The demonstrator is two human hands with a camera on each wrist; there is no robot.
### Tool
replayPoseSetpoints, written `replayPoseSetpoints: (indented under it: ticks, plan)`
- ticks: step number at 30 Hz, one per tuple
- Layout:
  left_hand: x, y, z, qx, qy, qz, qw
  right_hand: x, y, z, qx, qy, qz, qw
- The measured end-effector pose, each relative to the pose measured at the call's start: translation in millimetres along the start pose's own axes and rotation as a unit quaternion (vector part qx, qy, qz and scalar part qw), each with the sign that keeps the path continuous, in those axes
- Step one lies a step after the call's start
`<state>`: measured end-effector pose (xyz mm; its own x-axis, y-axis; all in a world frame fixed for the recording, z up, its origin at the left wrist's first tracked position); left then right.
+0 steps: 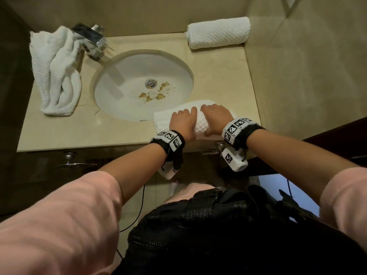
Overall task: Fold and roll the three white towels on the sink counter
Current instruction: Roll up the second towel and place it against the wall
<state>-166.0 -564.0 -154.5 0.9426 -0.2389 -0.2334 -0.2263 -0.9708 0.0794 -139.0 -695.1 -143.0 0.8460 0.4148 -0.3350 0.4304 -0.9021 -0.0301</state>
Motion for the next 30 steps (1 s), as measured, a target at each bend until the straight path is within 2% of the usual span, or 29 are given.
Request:
replayPoseSetpoints:
  ticks: [3, 8, 10, 14, 16, 20, 24, 27, 30]
  plan:
    - [7, -8, -12, -0.045, -0.039, -0.027, 0.998, 0, 0, -2, -0.041, 0.055, -0.05, 0.996]
    - [11, -13, -21, -0.118, -0.143, -0.054, 0.981, 2, -1, 9, -0.089, 0.07, -0.081, 0.99]
    - [3, -7, -15, -0.121, -0.127, -0.06, 0.983, 2, -5, 7, -0.086, 0.056, -0.074, 0.992]
    - [-21, 3, 6, 0.001, -0.017, -0.04, 0.999, -2, -8, 1, -0.079, 0.006, -0.043, 0.996]
    - [-25, 2, 11, 0.025, -0.004, -0.024, 0.999, -2, -7, 3, -0.072, 0.001, -0.044, 0.996]
    - [-13, -3, 1, -0.01, -0.015, -0.027, 0.999, -4, -4, 6, -0.066, 0.016, -0.058, 0.996]
    - [1, -11, -10, -0.05, -0.078, -0.028, 0.995, -5, 0, 6, -0.101, 0.028, -0.109, 0.988]
    - [12, -13, -17, -0.064, -0.122, -0.022, 0.99, -5, 1, 7, -0.099, 0.032, -0.097, 0.99]
    - [20, -13, -25, -0.063, -0.135, -0.014, 0.989, -4, 1, 5, -0.086, 0.046, -0.072, 0.993]
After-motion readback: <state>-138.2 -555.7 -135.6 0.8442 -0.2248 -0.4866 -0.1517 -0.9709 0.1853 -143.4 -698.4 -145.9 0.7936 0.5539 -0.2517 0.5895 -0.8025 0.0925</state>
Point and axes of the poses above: each hand's wrist, its own x-axis towards the middle knuckle, its own z-axis out of the palm, y = z × x, the point moved 1 cm from there along x, towards the middle knuckle, and after that the axes turned 2 degrees about -x, right-handed, at the moved point
